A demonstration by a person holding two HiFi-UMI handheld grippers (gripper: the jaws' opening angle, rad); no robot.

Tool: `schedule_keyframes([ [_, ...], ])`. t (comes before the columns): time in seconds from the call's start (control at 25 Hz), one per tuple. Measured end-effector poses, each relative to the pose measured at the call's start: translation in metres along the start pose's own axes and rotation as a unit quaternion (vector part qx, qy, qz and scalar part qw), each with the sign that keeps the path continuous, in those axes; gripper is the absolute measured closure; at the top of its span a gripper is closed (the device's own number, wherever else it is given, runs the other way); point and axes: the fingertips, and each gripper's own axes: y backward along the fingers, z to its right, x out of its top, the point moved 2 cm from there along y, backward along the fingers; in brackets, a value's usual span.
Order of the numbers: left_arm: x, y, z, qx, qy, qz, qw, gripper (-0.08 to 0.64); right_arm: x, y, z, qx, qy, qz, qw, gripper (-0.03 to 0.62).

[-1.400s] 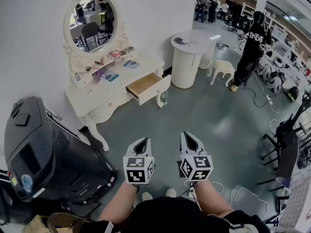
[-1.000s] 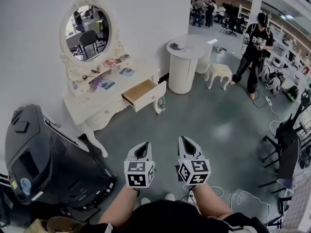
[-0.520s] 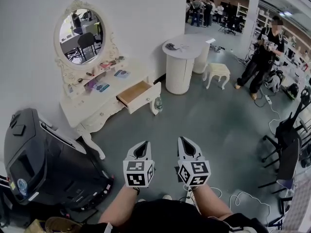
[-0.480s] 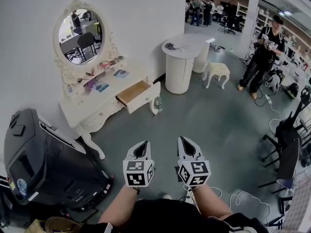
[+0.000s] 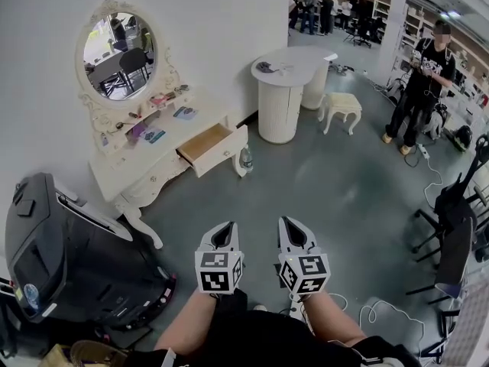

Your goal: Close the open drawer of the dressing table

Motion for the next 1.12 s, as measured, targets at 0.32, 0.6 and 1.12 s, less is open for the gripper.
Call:
schedule_keyframes([
  [0.32,0.001,-0.041,-0.01,-0.004,0.004,-0.014,0.9999,0.554,-0.007,-0.035,0.018,0.001,0.004,-0.018,1.0,0.581],
  [0.6,0.019,-0.09,-0.032,-0.012,0.009,-0.009,0.9999,0.554,-0.001,-0.083,0.036,-0.002,0.018,-0.026,0.999,0.581],
  [1.12,0.053,-0.175,-0.109,-0.017,0.024,-0.018,0.9994,0.554,0.011,-0.201,0.041,-0.002,0.034,-0.043,0.999,0.581],
])
